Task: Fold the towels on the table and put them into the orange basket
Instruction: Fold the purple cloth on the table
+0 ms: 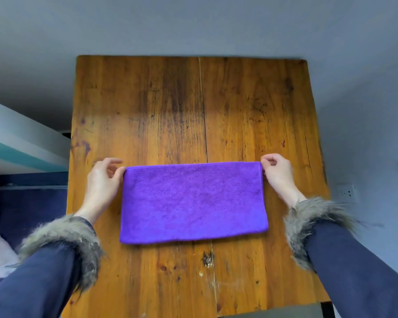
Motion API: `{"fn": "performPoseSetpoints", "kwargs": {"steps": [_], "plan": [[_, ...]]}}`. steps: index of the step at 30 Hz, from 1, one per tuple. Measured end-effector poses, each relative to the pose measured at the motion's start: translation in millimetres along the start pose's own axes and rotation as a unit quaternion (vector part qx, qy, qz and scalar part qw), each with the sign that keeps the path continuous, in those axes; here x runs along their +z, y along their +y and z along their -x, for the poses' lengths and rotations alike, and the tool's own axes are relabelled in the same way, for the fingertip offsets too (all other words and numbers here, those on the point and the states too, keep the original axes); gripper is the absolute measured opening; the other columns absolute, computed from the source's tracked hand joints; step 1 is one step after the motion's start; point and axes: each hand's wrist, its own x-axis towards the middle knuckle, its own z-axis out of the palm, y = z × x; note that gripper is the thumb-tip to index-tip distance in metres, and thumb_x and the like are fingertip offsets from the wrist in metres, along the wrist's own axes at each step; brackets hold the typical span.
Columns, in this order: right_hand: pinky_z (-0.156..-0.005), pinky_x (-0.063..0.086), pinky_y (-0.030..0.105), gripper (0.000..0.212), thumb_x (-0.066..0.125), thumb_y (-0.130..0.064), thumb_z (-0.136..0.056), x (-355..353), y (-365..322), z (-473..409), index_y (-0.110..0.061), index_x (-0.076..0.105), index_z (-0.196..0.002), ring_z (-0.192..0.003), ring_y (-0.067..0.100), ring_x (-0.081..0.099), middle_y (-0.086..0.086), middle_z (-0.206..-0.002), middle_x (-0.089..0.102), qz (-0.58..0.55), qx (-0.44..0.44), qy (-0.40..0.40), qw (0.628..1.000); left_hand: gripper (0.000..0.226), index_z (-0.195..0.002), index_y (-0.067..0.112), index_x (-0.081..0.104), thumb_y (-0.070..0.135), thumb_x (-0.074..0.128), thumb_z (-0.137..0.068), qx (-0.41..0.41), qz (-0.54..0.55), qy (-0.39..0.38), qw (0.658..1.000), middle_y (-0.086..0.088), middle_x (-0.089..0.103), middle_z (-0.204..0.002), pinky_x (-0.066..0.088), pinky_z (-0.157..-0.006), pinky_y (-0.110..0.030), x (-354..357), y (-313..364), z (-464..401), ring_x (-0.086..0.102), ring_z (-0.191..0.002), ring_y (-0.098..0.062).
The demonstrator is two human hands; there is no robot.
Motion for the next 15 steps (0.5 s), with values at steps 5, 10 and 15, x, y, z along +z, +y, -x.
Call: {"fn": "performPoseSetpoints", "kwargs": {"steps": [5, 10, 15], "plan": [[-0.105, 0.028, 0.032, 0.038, 0.039, -0.021, -0.095, 20.9, -8.5, 34.0, -0.004, 0.052, -0.126, -0.123, 0.029, 0.045, 0.015, -0.130, 0.051, 0.107, -0.193, 0.108, 0.969, 0.039, -0.128, 0.009, 0.049, 0.009, 0.049, -0.089, 0.136, -0.141, 0.106, 0.975, -0.020, 0.049, -0.126, 0.035, -0.093, -0.052, 21.5, 15.5, 30.0, 0.044, -0.117, -0.037], [-0.114, 0.014, 0.051, 0.049, 0.035, -0.030, -0.093, 93.1, 8.8, 82.3, -0.014, 0.041, -0.139, -0.140, 0.024, 0.024, 0.010, -0.148, 0.036, 0.253, -0.345, 0.016, 0.904, 0.050, -0.138, 0.025, 0.039, 0.034, 0.039, -0.089, 0.280, -0.252, -0.025, 0.926, -0.011, 0.033, -0.149, 0.016, -0.110, -0.059, 89.2, 44.6, 67.4, 0.024, -0.139, -0.032], [-0.116, 0.011, 0.044, 0.053, 0.034, -0.037, -0.094, 88.7, 39.2, 55.6, -0.018, 0.034, -0.144, -0.142, 0.023, 0.020, 0.009, -0.153, 0.027, 0.312, -0.324, 0.035, 0.892, 0.055, -0.144, 0.029, 0.030, 0.046, 0.031, -0.092, 0.265, -0.302, -0.048, 0.915, -0.005, 0.022, -0.154, 0.004, -0.113, -0.058, 102.5, 18.4, 49.7, 0.016, -0.143, -0.029]]}}
